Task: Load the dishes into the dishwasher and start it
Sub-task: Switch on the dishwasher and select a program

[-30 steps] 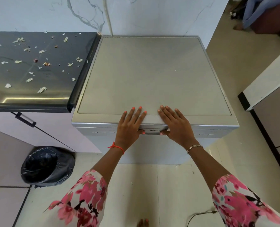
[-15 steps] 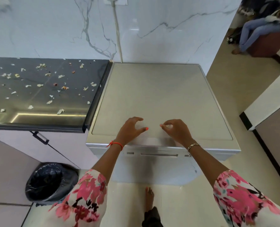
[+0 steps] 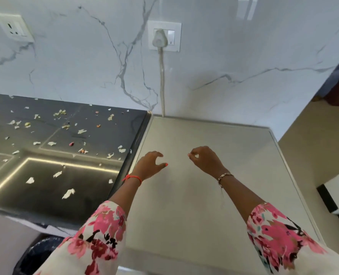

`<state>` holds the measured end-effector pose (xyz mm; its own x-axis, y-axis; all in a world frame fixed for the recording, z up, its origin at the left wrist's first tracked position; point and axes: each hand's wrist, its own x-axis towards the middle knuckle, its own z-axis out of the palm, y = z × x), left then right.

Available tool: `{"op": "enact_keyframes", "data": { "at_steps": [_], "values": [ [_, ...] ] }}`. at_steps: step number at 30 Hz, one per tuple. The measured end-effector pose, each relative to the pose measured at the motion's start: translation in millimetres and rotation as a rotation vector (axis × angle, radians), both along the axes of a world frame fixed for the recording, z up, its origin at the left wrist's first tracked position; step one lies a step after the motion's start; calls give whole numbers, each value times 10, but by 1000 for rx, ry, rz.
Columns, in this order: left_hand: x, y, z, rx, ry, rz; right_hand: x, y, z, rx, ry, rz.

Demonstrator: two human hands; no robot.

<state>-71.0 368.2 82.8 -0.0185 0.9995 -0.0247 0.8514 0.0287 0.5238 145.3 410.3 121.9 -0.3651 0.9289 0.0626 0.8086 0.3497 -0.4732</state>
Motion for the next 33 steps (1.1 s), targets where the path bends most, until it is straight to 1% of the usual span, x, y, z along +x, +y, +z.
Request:
{"op": "enact_keyframes", "data": {
  "at_steps": [4, 7, 10, 12, 15, 20, 25, 28, 30, 33],
  "values": [
    [-231, 469, 94, 31, -12, -11, -314, 445, 216, 59, 24, 4],
    [-335, 809, 158, 48, 16, -35, -523, 750, 366, 109, 10, 6],
    [-447, 1132, 148, 60, 42, -80, -743, 1087, 521, 214, 25, 13],
    [-501, 1291, 115, 37, 66, -114, -858, 1288, 653, 338, 43, 22],
    [-602, 1570, 18, 6, 63, -139, -1039, 1659, 877, 602, 38, 52],
    [-657, 1907, -184, -10, 55, -180, -1286, 2294, 1247, 802, -97, 30],
    [-605, 2113, -474, 24, 91, -190, -1450, 2712, 1387, 910, -187, -38],
    [-570, 2102, -632, 126, 128, -145, -1491, 2888, 1405, 969, -247, -76],
    [-570, 2111, -680, 171, 110, -133, -1500, 2976, 1379, 987, -280, -95],
    [-576, 2122, -697, 204, 90, -110, -1534, 3060, 1305, 1005, -274, -119]
  ]
}}
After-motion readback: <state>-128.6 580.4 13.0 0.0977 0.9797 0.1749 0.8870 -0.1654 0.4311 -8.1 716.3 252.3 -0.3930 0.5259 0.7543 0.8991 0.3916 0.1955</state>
